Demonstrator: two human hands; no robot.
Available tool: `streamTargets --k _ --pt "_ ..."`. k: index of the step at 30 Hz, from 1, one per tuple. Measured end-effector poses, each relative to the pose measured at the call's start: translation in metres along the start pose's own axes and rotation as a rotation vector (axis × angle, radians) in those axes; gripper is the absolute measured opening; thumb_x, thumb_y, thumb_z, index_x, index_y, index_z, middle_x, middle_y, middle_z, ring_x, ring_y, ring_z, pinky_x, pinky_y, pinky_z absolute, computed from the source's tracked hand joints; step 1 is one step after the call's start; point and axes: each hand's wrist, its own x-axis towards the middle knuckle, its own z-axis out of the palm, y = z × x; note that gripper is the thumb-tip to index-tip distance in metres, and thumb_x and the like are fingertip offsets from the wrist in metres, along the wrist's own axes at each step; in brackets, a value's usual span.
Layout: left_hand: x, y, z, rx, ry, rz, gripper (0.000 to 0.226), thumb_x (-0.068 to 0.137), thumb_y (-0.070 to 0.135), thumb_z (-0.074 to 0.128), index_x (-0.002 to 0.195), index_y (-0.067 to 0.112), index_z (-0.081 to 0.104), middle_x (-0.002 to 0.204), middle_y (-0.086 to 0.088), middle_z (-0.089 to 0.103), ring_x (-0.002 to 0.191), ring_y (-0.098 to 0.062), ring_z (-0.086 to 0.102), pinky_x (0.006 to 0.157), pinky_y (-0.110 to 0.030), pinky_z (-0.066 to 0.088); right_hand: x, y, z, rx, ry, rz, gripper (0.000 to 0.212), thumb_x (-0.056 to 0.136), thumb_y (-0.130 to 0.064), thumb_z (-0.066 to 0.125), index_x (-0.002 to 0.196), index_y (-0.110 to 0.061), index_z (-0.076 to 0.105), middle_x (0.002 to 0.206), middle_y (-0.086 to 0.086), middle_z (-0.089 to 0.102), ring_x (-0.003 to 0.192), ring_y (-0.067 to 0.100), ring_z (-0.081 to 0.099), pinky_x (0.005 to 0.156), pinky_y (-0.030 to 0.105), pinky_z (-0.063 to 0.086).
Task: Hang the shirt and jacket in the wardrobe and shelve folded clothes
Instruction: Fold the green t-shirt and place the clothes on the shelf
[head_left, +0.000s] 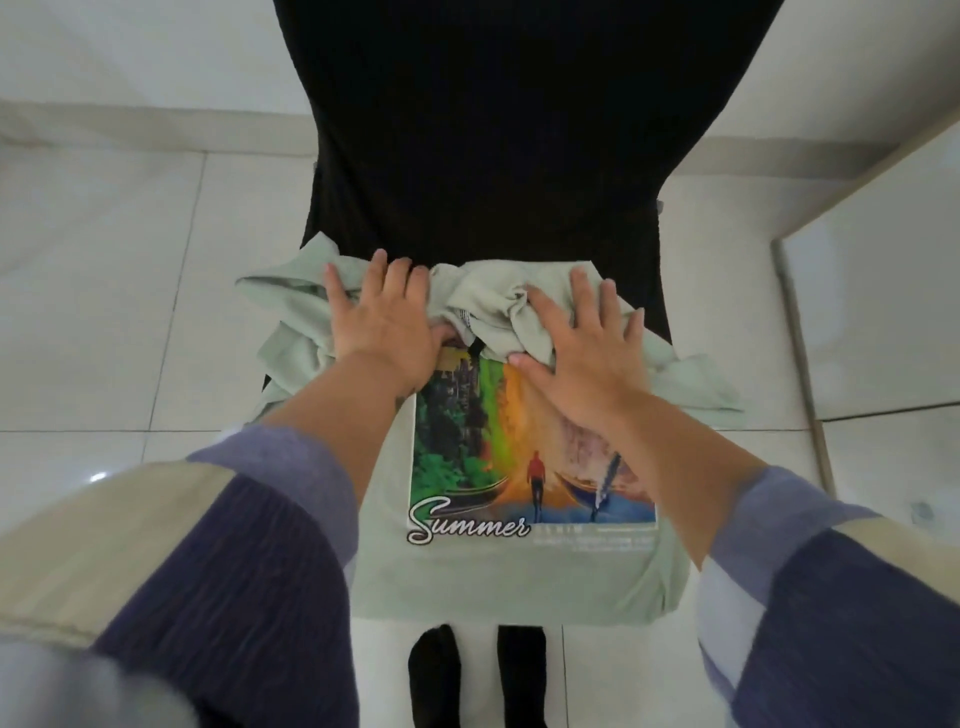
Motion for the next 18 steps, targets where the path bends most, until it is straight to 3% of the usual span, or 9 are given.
streamTargets --k 3,6,8,10,14,18 --pt "0.0 0.0 0.002 0.005 0.12 0.044 0.038 0.096 0.024 0.04 0.133 0.018 0.037 0.132 -0.005 0.043 0.125 -0.027 0.039 0.113 -0.054 0.017 0.007 -0.002 0.002 0.023 0.153 -0.023 0.046 0.096 -0.05 0.037 0.137 -0.03 0.035 0.147 0.008 0.03 0.136 0.038 0.025 0.111 0.06 0.022" --pt "-0.014 0.0 -0.001 -0.089 0.148 0.075 0.02 0.096 0.025 0.038 0.112 0.015 0.045 0.114 -0.007 0.057 0.106 -0.029 0.051 0.091 -0.041 0.034 0.003 -0.007 -0.001 0.086 0.262 -0.058 0.04 0.099 -0.044 0.035 0.127 -0.017 0.045 0.119 0.009 0.056 0.104 0.029 0.052 0.088 0.043 0.045" --pt "-0.024 -0.002 -0.007 -0.134 0.149 0.067 0.026 0.1 0.036 0.033 0.107 0.014 0.045 0.109 -0.007 0.06 0.101 -0.03 0.055 0.076 -0.038 0.034 -0.006 -0.012 -0.011 0.177 0.229 -0.058 0.04 0.1 -0.045 0.03 0.121 -0.014 0.043 0.094 0.006 0.062 0.077 0.024 0.058 0.069 0.041 0.049" --pt "-0.034 -0.005 -0.019 -0.127 0.136 0.077 0.035 0.098 0.046 0.033 0.108 0.014 0.043 0.107 -0.006 0.06 0.097 -0.03 0.058 0.067 -0.036 0.034 -0.016 -0.014 -0.025 0.199 0.184 -0.039 0.039 0.1 -0.047 0.027 0.116 -0.014 0.04 0.074 -0.001 0.053 0.058 0.017 0.05 0.056 0.037 0.044" --pt "-0.05 -0.012 -0.067 -0.129 0.129 0.091 0.029 0.095 0.04 0.048 0.108 0.015 0.042 0.1 -0.004 0.061 0.085 -0.03 0.062 0.06 -0.035 0.037 -0.034 -0.015 -0.079 0.17 0.226 -0.031 0.041 0.099 -0.048 0.025 0.117 -0.014 0.039 0.074 0.001 0.052 0.064 0.024 0.058 0.058 0.04 0.049" --pt "-0.071 -0.017 -0.144 -0.106 0.151 0.09 0.032 0.095 0.045 0.046 0.107 0.016 0.045 0.096 -0.004 0.062 0.082 -0.029 0.062 0.06 -0.034 0.038 -0.057 -0.016 -0.158 0.216 0.298 -0.02 0.041 0.098 -0.048 0.028 0.115 -0.012 0.039 0.077 0.005 0.054 0.072 0.03 0.06 0.062 0.041 0.048"
